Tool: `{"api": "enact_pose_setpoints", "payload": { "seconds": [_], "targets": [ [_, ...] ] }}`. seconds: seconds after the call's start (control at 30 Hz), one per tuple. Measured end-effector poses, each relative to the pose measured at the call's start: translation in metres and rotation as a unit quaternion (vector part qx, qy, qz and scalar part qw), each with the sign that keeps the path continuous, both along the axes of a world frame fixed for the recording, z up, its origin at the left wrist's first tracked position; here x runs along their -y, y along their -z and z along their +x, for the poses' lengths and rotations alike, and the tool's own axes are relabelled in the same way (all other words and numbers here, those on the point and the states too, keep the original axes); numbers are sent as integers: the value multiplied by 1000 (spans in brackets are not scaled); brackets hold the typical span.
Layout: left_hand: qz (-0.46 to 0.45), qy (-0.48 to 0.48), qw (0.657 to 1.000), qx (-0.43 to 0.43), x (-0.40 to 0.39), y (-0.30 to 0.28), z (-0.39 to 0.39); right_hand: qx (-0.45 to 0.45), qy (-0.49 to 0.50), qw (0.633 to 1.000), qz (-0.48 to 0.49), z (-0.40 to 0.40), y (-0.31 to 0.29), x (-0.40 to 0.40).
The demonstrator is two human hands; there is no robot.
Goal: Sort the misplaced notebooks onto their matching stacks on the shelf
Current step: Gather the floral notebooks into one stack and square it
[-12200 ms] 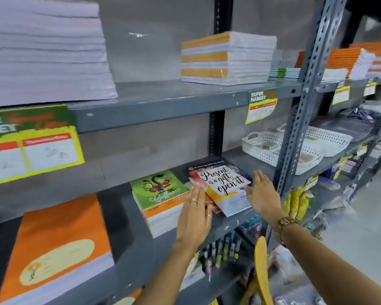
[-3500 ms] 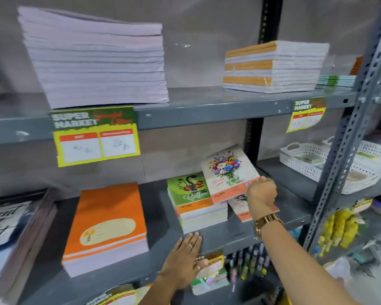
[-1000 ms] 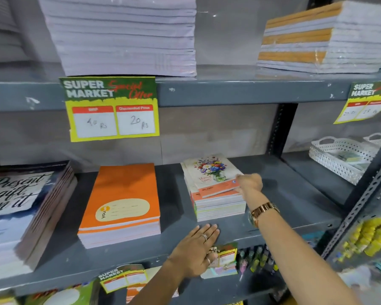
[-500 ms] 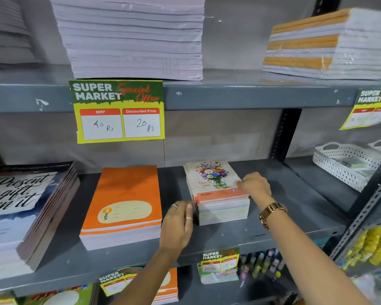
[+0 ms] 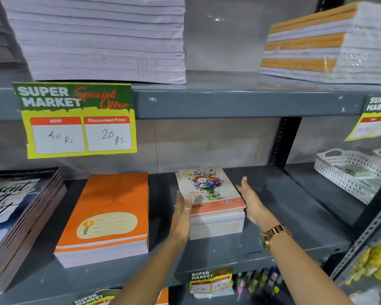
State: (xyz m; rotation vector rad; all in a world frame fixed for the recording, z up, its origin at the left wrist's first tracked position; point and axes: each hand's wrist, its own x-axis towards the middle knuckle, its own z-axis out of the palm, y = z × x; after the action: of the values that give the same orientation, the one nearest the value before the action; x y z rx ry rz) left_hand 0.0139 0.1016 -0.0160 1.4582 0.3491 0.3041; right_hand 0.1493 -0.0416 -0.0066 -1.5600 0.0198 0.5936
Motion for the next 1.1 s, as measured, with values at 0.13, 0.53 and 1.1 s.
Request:
{"api": "enact_pose_setpoints", "payload": {
  "seconds": [0.13,0.53,1.1],
  "targets": [
    [-42,18,999,4,-6,10,9,-23,-35,999,26,-2,-3,-4],
    [-53,69,996,26,-9,12,14,-13,-38,999,30,6,13,2],
    [-32,22,999,-15,-1,15,10,15,-49,998,23,3,0,4]
  ]
}}
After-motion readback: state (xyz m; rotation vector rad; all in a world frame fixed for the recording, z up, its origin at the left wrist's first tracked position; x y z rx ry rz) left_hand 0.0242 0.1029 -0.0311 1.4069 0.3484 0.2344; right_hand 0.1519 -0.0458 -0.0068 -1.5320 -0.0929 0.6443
